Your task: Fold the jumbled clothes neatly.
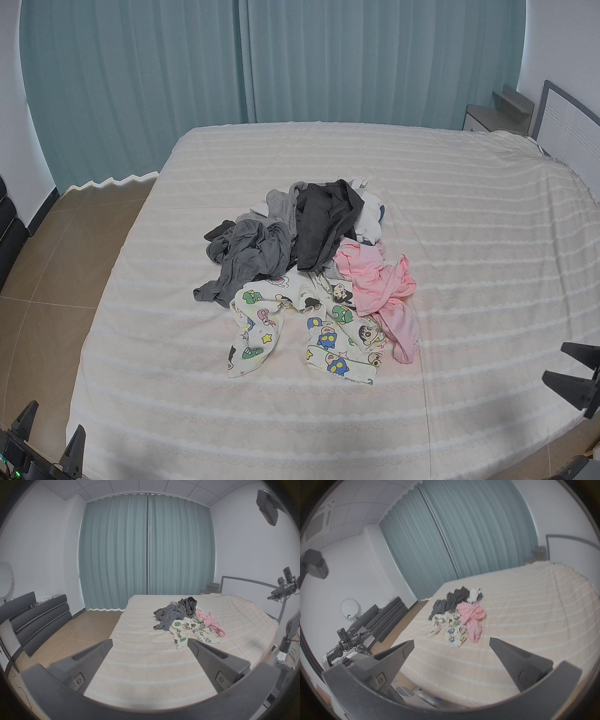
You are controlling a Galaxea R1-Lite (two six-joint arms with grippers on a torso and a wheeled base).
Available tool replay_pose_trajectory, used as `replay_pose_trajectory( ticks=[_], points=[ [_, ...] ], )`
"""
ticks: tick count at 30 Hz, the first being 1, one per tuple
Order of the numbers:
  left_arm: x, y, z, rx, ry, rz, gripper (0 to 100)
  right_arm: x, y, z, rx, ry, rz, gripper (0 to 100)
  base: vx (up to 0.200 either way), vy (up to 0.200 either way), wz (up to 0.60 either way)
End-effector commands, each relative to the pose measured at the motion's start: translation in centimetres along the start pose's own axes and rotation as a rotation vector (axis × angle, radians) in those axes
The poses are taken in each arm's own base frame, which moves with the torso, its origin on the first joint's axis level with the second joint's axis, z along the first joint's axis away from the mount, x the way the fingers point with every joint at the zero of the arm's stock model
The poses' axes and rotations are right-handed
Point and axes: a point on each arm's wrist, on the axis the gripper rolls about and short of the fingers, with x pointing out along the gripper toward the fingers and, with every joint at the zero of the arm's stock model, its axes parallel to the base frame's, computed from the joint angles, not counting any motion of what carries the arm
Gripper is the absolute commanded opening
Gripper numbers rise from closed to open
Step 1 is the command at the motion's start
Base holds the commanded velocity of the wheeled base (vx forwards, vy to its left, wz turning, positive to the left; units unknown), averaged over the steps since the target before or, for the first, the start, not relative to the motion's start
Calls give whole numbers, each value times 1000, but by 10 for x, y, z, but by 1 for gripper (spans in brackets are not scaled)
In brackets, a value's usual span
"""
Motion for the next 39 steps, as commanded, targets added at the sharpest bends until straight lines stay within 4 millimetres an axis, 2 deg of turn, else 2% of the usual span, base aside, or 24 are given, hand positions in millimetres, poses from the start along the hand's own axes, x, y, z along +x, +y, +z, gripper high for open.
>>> replay_pose_trajectory(
  ticks=[1,2,3,4,8,9,11,13,16,23,34,39],
  points=[
    [-1,1,-5,4,-12,-59,100,142,-16,-25,129,560,112,100,0,0,0],
    [-1,1,-5,4,-12,-59,100,142,-16,-25,129,560,112,100,0,0,0],
    [-1,1,-5,3,-12,-59,100,162,-14,-31,143,585,126,100,0,0,0],
    [-1,1,-5,3,-12,-59,100,167,-13,-33,152,591,129,100,0,0,0],
    [-1,1,-5,3,-12,-58,100,214,-7,-48,223,625,104,100,0,0,0],
    [-1,1,-5,3,-12,-58,100,215,-6,-48,226,624,102,100,0,0,0],
    [-2,1,-5,-3,-19,-55,100,240,-2,-59,264,644,71,100,0,0,0],
    [-2,1,-6,-5,-26,-50,100,247,-1,-64,271,651,57,100,0,0,0],
    [-5,1,-7,-3,-63,-40,100,272,-1,-86,290,648,-19,100,0,0,0],
    [-5,1,-7,-3,-63,-40,100,304,2,-106,310,579,-73,100,0,0,0],
    [-5,1,-7,-3,-63,-40,100,327,-1,-107,334,497,-132,100,0,0,0],
    [-5,1,-7,-3,-63,-40,100,335,-4,-115,332,491,-169,100,0,0,0]
  ],
)
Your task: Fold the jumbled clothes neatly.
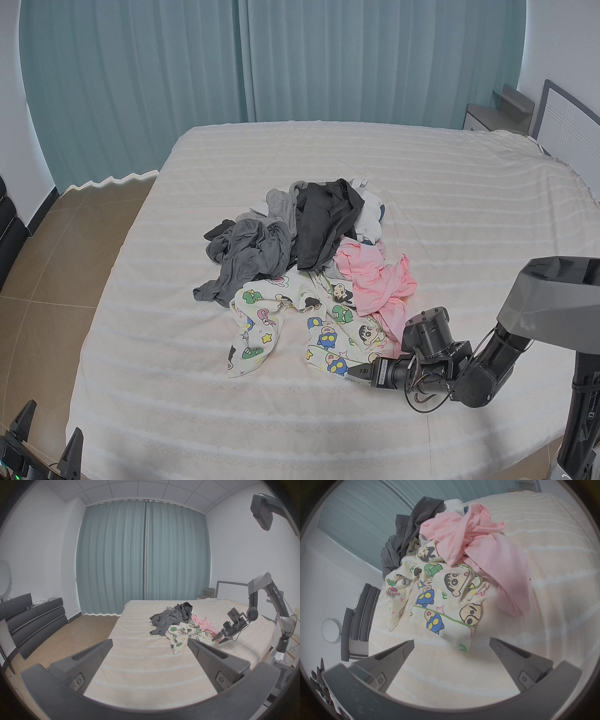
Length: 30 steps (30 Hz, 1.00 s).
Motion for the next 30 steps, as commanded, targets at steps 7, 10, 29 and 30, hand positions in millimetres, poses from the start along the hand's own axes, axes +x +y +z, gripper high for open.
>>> replay_pose_trajectory(
  ticks=[7,10,29,30],
  points=[
    [0,0,-5,0,4,0,100,26,-1,0,-11,-34,8,100,0,0,0],
    [0,0,-5,0,4,0,100,36,0,4,-11,-44,8,100,0,0,0],
    [0,0,-5,0,4,0,100,68,4,9,-42,-69,22,0,0,0,0],
    [0,0,-5,0,4,0,100,71,4,8,-45,-66,19,0,0,0,0]
  ],
)
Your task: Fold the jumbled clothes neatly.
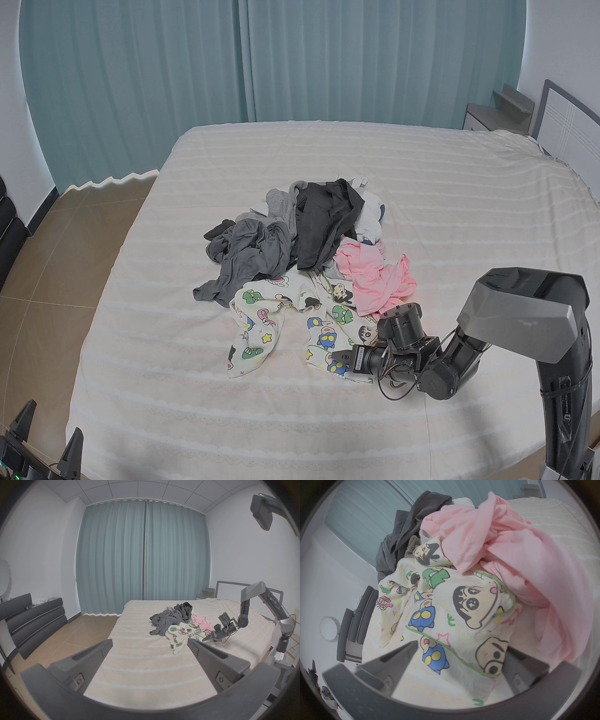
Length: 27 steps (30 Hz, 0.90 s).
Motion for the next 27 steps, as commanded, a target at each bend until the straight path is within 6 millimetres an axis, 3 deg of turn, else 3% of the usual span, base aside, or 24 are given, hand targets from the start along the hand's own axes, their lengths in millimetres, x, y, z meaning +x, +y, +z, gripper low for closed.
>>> replay_pose_trajectory(
  ticks=[1,9,12,19,25,27],
  points=[
    [0,0,-5,0,5,0,100,10,-4,-9,-5,25,-13,0,0,0,0],
    [0,0,-5,0,5,0,100,8,-4,-10,-66,4,-43,0,0,0,0],
    [0,0,-5,0,5,0,100,-2,-2,-7,-67,-6,-50,0,0,0,0],
    [0,0,-5,3,3,0,100,-47,15,-11,-85,-15,0,0,0,0,0],
    [0,0,-5,3,1,0,100,-98,24,-23,-112,-95,111,0,0,0,0],
    [0,0,-5,3,3,0,100,-100,24,-24,-114,-101,116,0,0,0,0]
  ],
)
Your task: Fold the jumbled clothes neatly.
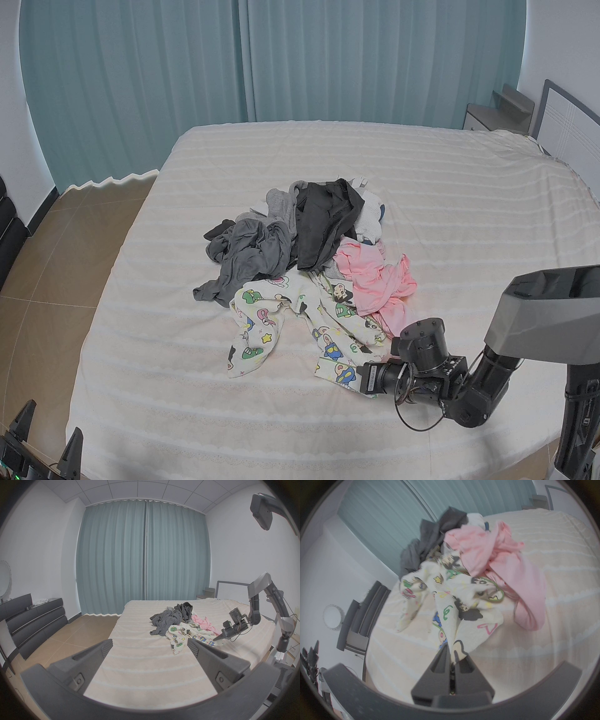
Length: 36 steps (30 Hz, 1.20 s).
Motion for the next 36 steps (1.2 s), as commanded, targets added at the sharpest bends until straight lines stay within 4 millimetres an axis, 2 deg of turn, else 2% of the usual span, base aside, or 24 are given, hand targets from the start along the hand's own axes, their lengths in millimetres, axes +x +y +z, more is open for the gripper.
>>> replay_pose_trajectory(
  ticks=[1,9,14,15,16,18,20,22,23,27,31,33,34,36],
  points=[
    [0,0,-5,3,4,0,100,-51,16,2,-26,-90,108,0,0,0,0],
    [0,0,-5,4,5,-1,100,-98,17,7,-53,-258,224,0,0,0,0],
    [0,0,-5,16,2,-6,100,-133,28,24,-81,-388,305,0,0,0,0],
    [0,0,-5,16,2,-6,100,-133,28,24,-81,-388,305,0,0,0,0],
    [0,0,-5,20,1,-11,100,-144,32,30,-96,-430,330,0,0,0,0],
    [0,0,-5,23,-1,-12,100,-151,36,33,-110,-457,352,0,0,0,0],
    [0,0,-2,41,-21,-24,100,-171,49,39,-142,-507,417,0,0,0,0],
    [-14,-2,48,-38,-240,-74,100,-186,62,46,-171,-534,463,0,0,0,0],
    [-19,-3,70,-67,-296,-113,100,-193,68,50,-179,-540,482,0,0,0,0],
    [0,-6,79,83,-163,-300,100,-216,90,70,-191,-575,544,0,0,0,0],
    [23,-11,71,31,73,-577,100,-231,100,86,-238,-600,592,0,0,0,0],
    [24,-11,70,26,86,-589,100,-231,101,87,-240,-600,595,0,0,0,0],
    [42,-11,72,-7,189,-649,100,-237,104,91,-249,-605,620,0,0,0,0],
    [58,-12,71,-4,264,-687,100,-240,106,93,-251,-608,632,0,0,0,0]
  ],
)
